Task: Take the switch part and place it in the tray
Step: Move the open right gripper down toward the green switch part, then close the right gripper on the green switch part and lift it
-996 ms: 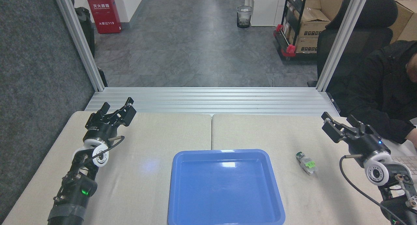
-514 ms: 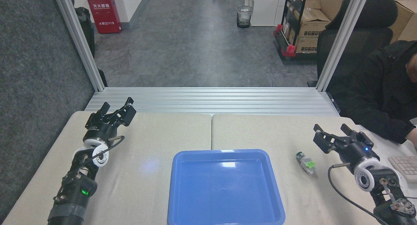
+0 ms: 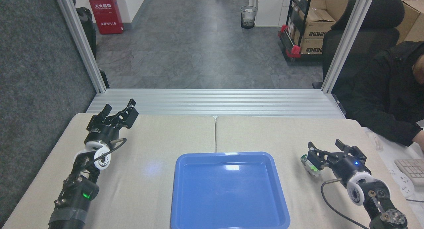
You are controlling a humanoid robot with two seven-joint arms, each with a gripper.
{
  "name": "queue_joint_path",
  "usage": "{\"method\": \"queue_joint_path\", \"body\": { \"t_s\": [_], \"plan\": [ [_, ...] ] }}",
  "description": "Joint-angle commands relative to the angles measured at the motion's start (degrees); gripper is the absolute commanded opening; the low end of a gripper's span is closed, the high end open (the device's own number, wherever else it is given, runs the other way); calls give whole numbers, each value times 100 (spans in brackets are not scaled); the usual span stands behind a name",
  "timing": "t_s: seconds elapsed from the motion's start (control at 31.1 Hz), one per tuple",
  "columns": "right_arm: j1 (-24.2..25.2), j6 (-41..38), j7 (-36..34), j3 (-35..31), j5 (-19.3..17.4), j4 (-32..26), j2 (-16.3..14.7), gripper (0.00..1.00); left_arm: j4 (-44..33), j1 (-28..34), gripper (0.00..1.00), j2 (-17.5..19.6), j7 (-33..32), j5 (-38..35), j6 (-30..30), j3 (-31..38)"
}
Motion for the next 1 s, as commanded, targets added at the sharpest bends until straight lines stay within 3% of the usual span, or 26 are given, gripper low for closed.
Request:
{"method": "queue_joint_path", "body": {
  "t_s": [0.0, 0.19, 0.67, 0.96],
  "plan": [
    [289, 19, -114, 318, 84, 373, 27, 98, 4, 0, 100, 0, 0, -6, -3, -132],
    [298, 80, -114, 423, 93, 856, 88, 98, 4, 0, 100, 0, 0, 3, -3, -132],
    [-141, 300, -114, 713, 110, 1103, 387, 98, 4, 0, 100, 0, 0, 3, -3, -132],
    [-291, 309, -131, 880, 119, 1630, 448, 97, 4, 0, 100, 0, 0, -6, -3, -132]
  ]
}}
